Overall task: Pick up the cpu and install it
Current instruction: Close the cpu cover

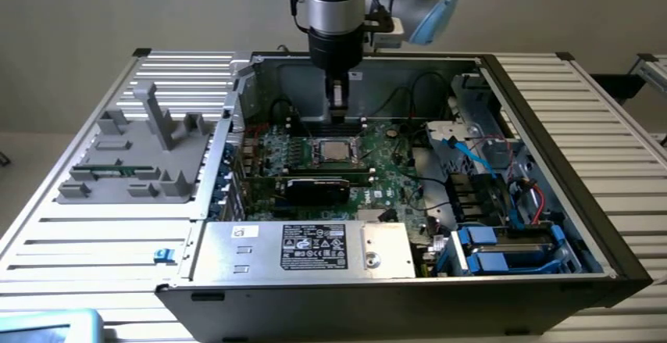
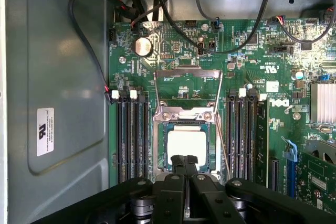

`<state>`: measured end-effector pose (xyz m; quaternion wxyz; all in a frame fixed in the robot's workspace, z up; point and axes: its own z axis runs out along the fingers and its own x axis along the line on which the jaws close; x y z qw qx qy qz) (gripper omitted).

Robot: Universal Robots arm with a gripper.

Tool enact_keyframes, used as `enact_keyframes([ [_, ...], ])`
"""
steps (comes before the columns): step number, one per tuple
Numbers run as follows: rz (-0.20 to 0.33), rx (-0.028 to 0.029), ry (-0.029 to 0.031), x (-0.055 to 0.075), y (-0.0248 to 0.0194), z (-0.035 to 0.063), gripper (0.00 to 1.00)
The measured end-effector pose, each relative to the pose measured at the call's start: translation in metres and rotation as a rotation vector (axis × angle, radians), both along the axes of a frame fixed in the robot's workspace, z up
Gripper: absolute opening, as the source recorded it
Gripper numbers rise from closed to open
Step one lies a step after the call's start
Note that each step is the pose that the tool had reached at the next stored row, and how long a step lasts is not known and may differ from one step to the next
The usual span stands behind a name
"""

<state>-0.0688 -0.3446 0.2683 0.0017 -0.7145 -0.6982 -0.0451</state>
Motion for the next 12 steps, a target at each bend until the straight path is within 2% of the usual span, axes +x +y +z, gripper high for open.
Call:
enact_keyframes([
  [4,0.000,0.0002,0.0001,0.012,0.0000,-0.0001,0.11],
  [12,0.000,0.0009,0.0000,0.046,0.0000,-0.0001,0.11],
])
